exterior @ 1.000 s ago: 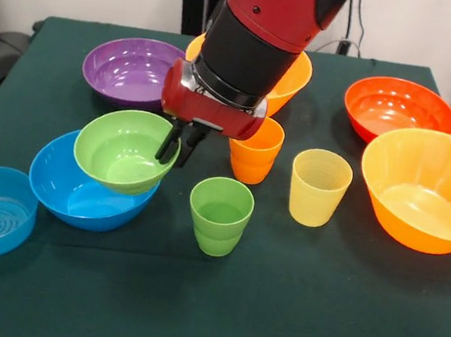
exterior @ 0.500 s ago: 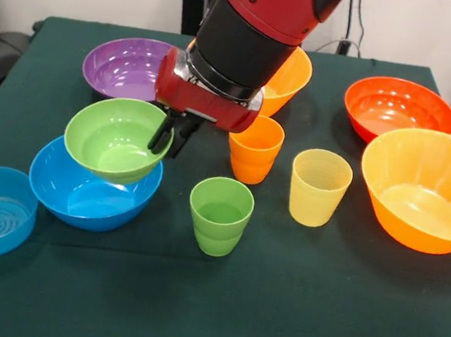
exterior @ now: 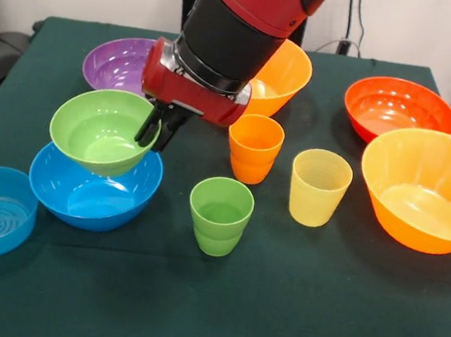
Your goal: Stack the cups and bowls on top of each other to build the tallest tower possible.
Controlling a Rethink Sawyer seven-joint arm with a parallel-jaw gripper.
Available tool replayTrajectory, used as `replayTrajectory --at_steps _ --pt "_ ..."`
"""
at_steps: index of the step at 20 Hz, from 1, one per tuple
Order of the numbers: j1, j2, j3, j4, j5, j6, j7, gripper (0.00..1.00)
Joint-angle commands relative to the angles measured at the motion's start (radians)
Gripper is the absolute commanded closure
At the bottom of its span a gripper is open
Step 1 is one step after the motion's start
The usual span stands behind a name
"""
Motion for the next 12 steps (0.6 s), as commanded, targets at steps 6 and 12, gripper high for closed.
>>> replayTrajectory --at_steps 6,12 --pt "0.043 0.053 0.036 -0.121 0.055 0.169 0.114 1.00" --pt "0.068 0.067 0.016 -0.137 0.072 0.186 0.136 1.00"
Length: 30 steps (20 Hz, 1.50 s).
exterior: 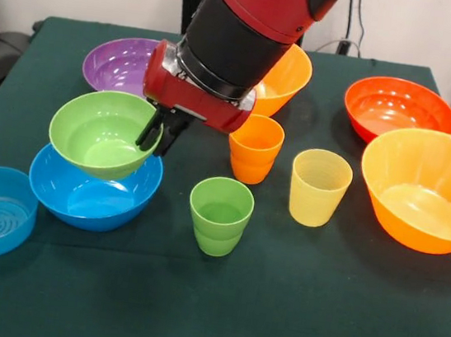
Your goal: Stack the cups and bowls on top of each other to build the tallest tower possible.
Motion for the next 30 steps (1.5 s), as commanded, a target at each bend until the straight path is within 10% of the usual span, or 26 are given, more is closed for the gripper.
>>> replayTrajectory --at_steps 1,30 --pt "0.053 0.031 0.039 -0.057 0.038 0.123 0.140 1.00" --pt "0.155 0.083 -0.069 -0.094 0.154 0.163 0.277 1.00"
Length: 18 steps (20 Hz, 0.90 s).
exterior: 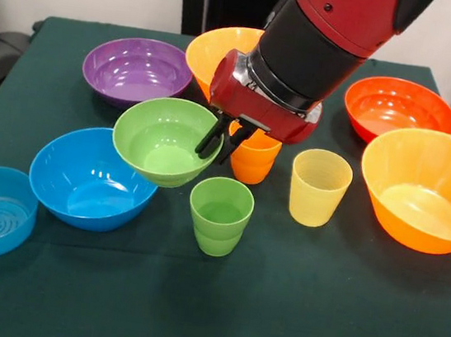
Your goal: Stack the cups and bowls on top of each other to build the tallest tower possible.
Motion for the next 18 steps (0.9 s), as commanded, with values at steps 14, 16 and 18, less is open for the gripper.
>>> replayTrajectory --at_steps 14,16,18 --pt "0.086 0.064 -0.012 -0.075 0.082 0.133 0.267 1.00" --pt "0.091 0.071 -0.017 -0.085 0.088 0.145 0.273 1.00" --pt "0.096 0.081 -0.023 -0.102 0.095 0.155 0.278 1.00"
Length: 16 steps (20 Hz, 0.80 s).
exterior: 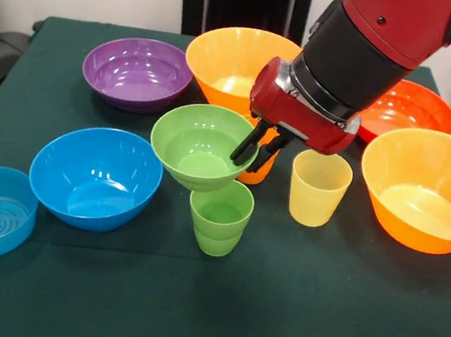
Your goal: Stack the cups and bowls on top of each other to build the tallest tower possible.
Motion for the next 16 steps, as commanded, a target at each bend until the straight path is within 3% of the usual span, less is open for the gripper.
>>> replayTrajectory --at_steps 1,6,16 --pt "0.024 0.043 0.035 -0.072 0.041 0.140 0.185 1.00" --pt "0.029 0.046 0.025 -0.065 0.049 0.121 0.183 1.00" --pt "0.042 -0.003 0.020 0.063 0.052 0.022 0.182 1.00"
